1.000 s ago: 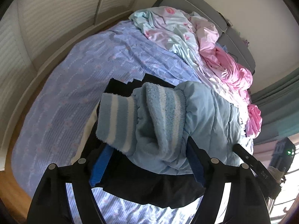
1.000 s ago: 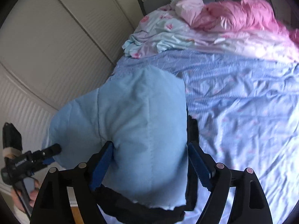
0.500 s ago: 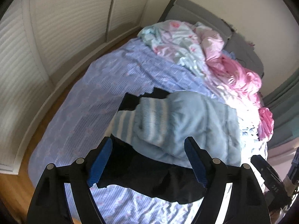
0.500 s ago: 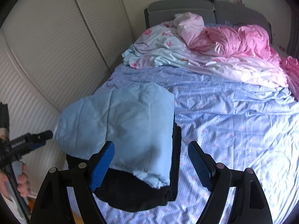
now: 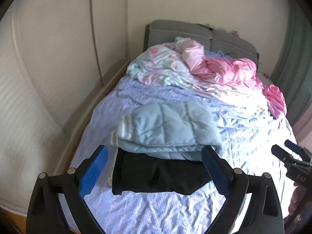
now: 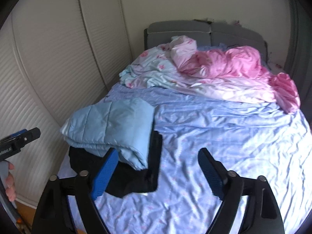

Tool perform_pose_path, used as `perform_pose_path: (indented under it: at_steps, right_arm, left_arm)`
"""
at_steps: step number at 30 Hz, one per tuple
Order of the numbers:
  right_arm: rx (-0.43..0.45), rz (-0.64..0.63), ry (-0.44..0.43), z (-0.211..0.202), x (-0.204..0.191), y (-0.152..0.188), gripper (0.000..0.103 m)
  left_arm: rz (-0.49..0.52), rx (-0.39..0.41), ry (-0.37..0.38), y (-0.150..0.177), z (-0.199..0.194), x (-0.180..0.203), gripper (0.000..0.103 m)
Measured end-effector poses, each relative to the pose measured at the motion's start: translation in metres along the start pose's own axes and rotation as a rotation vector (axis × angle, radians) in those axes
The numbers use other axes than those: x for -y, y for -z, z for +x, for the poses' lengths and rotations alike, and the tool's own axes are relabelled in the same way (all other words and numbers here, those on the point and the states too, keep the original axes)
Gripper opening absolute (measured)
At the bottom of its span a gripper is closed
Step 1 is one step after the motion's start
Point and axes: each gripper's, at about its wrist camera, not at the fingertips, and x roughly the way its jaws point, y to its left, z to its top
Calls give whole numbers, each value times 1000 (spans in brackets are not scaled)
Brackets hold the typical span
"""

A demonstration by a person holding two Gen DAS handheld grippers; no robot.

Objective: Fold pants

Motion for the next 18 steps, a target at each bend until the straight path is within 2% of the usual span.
perform_pose_path:
  at_steps: [6,18]
  right_arm:
    - [59,-1,50,-58,28,21,90]
    - [102,8,68,-161,97,82,91]
  left_arm:
    - [72,65,-7,19,-45,49,103]
    - [74,74,47,84,-116,141,103]
